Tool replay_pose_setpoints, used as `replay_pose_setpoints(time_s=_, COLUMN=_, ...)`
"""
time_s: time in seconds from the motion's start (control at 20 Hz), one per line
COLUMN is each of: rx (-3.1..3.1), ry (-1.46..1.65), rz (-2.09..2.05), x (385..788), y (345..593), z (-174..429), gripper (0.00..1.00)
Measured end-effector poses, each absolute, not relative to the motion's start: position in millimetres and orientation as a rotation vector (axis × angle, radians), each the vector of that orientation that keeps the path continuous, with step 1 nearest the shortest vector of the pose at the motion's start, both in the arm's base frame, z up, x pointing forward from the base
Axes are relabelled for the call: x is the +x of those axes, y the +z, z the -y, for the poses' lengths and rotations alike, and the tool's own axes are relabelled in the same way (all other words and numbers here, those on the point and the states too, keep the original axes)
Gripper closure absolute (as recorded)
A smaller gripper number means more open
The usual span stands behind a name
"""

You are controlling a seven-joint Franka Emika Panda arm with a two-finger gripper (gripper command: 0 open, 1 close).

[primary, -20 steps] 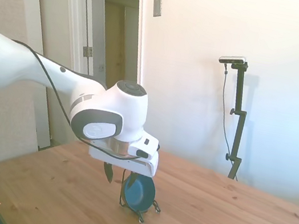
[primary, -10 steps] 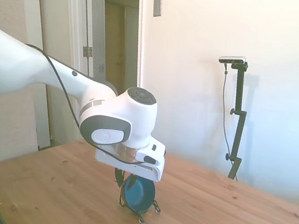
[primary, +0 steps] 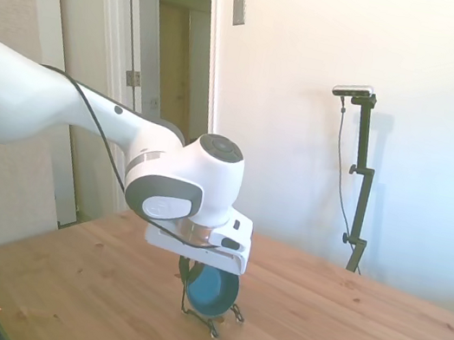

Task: Unload the bowl

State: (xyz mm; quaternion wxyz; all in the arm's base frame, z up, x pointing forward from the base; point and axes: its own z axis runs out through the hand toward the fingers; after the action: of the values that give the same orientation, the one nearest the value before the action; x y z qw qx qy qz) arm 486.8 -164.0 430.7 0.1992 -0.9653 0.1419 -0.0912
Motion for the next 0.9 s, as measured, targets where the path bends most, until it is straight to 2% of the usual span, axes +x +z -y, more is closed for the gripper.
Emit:
replay_pose_setpoints(time_s=0.25, rx=-2.684, ry=-0.389, rz=-0.461, x=457.0, y=455.6, z=155.7, gripper=1.00)
replay_pose_setpoints(time_s=0.5, rx=-2.697, ry=-0.440, rz=-0.604, x=410.4, y=465.9, z=121.4, gripper=1.00)
replay_pose_setpoints(time_s=0.7, rx=-2.724, ry=-0.374, rz=-0.729, x=392.9, y=456.8, z=88.8, gripper=1.00)
replay_pose_setpoints(time_s=0.9, rx=-2.747, ry=-0.290, rz=-0.876, x=403.5, y=432.7, z=57.6, gripper=1.00)
